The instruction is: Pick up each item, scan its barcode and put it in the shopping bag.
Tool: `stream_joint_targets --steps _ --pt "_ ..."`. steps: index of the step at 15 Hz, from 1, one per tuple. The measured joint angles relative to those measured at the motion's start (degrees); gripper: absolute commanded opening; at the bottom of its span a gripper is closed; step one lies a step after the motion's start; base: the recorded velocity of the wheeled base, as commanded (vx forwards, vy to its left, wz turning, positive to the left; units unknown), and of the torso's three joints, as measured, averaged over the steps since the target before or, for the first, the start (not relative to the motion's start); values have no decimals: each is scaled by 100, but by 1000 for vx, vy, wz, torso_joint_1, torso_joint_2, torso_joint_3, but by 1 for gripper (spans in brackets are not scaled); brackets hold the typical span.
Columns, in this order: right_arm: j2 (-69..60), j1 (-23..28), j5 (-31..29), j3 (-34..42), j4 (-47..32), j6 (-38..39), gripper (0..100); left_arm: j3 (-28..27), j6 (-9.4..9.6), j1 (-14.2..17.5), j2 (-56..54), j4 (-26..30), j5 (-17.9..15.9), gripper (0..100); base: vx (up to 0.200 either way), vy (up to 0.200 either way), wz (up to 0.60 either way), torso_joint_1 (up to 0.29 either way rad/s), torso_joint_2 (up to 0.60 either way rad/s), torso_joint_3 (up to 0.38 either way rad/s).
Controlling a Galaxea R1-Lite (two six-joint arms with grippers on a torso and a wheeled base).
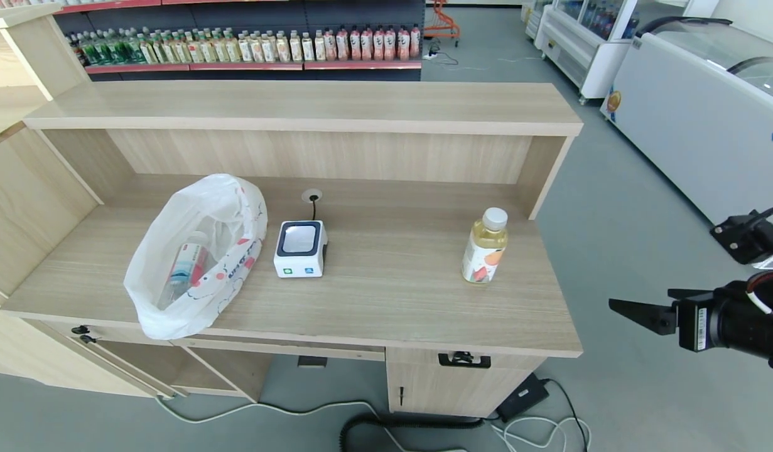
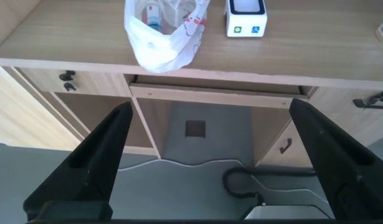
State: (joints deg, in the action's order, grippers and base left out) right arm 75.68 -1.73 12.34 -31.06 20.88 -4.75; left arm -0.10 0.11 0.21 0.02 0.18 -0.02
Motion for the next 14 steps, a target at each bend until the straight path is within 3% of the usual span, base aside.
stream_joint_targets --steps 5,14 --pt "690 -416 -55 52 1694 222 100 0 -1 0 0 0 2 100 0 0 0 0 0 0" --pt "2336 -642 -339 946 4559 238 100 0 -1 4 0 -2 2 100 0 0 0 0 0 0"
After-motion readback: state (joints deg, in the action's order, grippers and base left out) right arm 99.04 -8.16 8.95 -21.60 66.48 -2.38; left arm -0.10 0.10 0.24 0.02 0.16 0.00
